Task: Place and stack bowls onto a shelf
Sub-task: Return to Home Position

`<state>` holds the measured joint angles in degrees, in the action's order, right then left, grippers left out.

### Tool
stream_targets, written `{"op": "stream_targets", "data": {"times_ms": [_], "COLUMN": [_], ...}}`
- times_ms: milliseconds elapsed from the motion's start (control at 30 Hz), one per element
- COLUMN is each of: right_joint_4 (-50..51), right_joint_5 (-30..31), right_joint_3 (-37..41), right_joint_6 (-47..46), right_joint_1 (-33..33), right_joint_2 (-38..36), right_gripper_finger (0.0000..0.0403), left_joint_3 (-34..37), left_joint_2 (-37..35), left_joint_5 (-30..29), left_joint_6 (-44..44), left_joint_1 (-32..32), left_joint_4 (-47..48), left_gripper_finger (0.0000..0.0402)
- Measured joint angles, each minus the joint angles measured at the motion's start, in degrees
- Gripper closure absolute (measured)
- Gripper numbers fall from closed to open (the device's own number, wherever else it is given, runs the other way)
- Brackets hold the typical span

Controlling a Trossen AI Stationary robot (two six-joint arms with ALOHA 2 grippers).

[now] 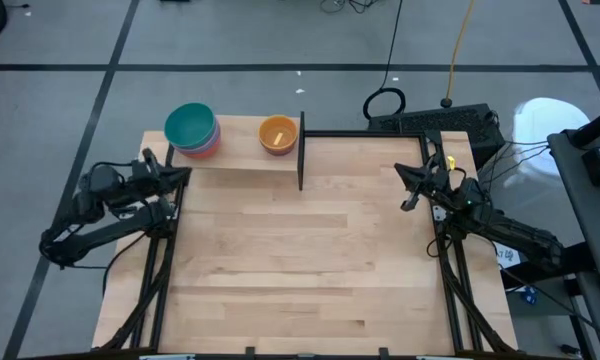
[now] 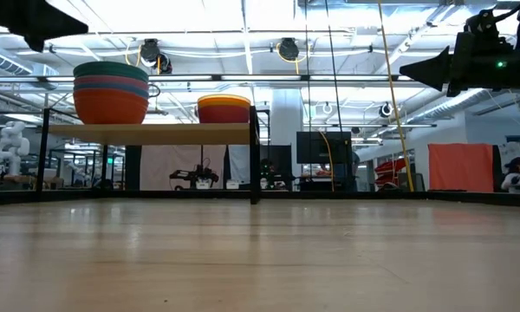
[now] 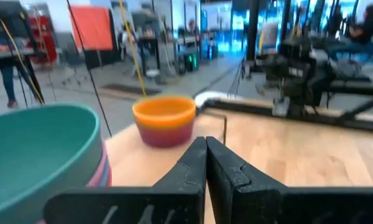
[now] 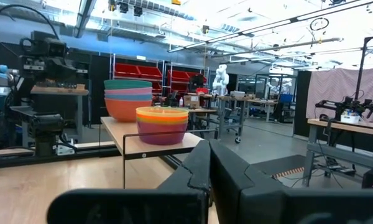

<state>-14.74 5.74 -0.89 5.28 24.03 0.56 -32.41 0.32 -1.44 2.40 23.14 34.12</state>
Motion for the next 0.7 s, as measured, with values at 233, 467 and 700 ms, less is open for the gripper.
{"op": "stream_targets", "data": {"times_ms": [233, 467, 700], "right_joint_4": [-0.06, -0.24, -0.24], "right_joint_5": [0.00, 0.00, 0.00], "right_joint_3": [0.00, 0.00, 0.00], "right_joint_6": [-0.04, -0.09, -0.13], "right_joint_1": [0.00, 0.00, 0.00], "right_joint_2": [0.00, 0.00, 0.00], "right_gripper_finger": [0.0403, 0.0403, 0.0403], "left_joint_3": [6.89, 13.70, 17.88], "left_joint_2": [0.00, 0.00, 0.00], "left_joint_5": [0.43, 4.49, 4.66], "left_joint_6": [-0.99, -1.21, -2.06], "left_joint_1": [0.00, -0.02, 0.00], "left_joint_4": [-9.10, -16.81, -21.18], "left_gripper_finger": [0.0383, 0.0377, 0.0376]}}
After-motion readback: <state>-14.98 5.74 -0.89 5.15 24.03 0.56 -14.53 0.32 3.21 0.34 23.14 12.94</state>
